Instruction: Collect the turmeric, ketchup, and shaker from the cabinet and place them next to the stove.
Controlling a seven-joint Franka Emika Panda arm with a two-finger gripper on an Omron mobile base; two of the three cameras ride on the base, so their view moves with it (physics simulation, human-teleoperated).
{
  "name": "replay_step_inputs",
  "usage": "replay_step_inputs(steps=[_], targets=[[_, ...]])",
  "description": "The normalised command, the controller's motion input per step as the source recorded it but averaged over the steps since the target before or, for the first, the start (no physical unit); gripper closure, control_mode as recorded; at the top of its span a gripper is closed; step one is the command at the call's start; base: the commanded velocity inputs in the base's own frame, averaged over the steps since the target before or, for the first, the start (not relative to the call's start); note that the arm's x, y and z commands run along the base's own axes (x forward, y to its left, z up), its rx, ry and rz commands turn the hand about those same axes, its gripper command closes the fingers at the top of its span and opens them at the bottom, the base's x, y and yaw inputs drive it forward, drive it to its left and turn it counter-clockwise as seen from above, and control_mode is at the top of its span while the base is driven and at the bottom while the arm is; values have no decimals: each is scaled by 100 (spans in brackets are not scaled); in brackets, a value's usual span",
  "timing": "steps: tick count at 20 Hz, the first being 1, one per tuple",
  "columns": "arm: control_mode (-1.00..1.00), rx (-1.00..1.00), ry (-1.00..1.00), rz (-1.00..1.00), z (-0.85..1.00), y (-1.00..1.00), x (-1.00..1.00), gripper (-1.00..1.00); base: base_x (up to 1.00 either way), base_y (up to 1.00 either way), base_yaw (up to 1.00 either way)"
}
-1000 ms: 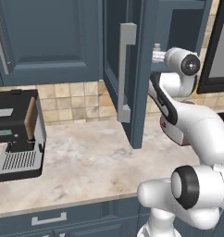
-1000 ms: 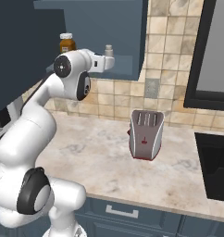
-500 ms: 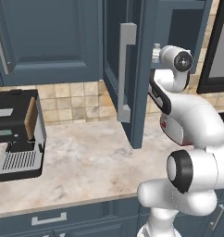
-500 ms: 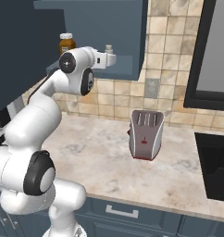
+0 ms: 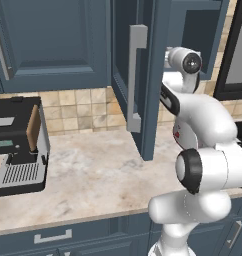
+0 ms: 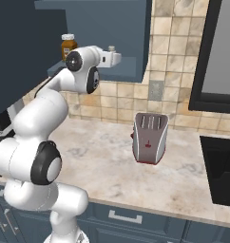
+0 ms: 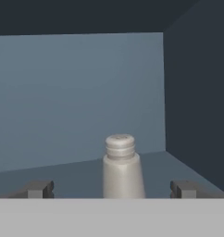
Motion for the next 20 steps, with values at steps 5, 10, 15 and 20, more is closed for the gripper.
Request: replay_step_inputs(steps=[5, 10, 15, 20], targets=[[-100, 0, 0, 0, -7, 0, 17, -100, 0, 0, 0], [-100, 0, 0, 0, -10, 0, 12, -100, 0, 0, 0], [-100, 0, 0, 0, -7, 0, 13, -100, 0, 0, 0], [-100, 0, 0, 0, -4, -3, 13, -100, 0, 0, 0]])
